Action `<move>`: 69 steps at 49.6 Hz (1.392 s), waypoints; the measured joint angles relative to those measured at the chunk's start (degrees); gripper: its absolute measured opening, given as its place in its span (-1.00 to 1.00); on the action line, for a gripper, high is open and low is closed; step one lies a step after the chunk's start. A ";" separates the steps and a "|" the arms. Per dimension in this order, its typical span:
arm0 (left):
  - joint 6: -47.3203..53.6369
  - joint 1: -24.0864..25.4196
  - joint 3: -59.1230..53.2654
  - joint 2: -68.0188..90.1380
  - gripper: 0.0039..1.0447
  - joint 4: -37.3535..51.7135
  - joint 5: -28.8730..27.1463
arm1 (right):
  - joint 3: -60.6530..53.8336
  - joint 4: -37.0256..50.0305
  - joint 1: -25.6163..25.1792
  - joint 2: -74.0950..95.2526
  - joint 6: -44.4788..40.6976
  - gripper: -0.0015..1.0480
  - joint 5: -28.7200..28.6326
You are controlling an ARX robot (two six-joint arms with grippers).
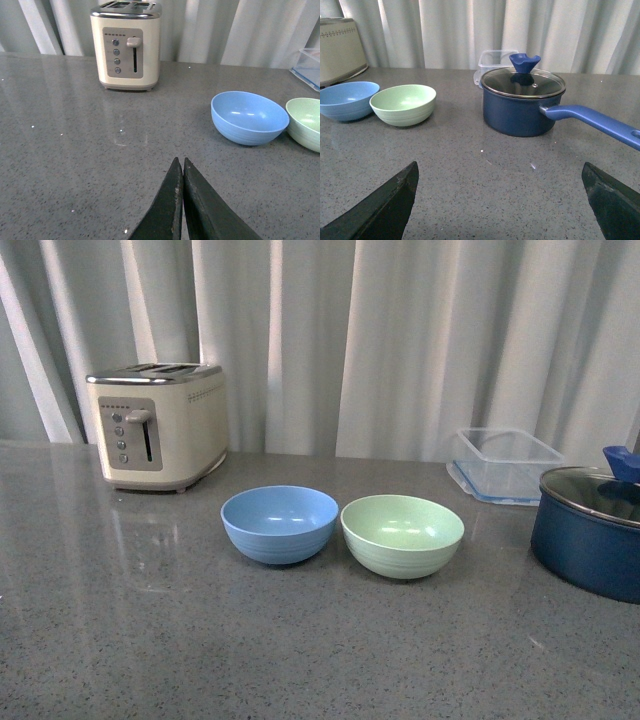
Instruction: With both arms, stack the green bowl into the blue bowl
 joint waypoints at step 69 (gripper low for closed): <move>0.04 4.46 -15.08 -47.19 -0.94 -30.16 4.15 | 0.00 0.00 0.00 0.00 0.00 0.81 0.00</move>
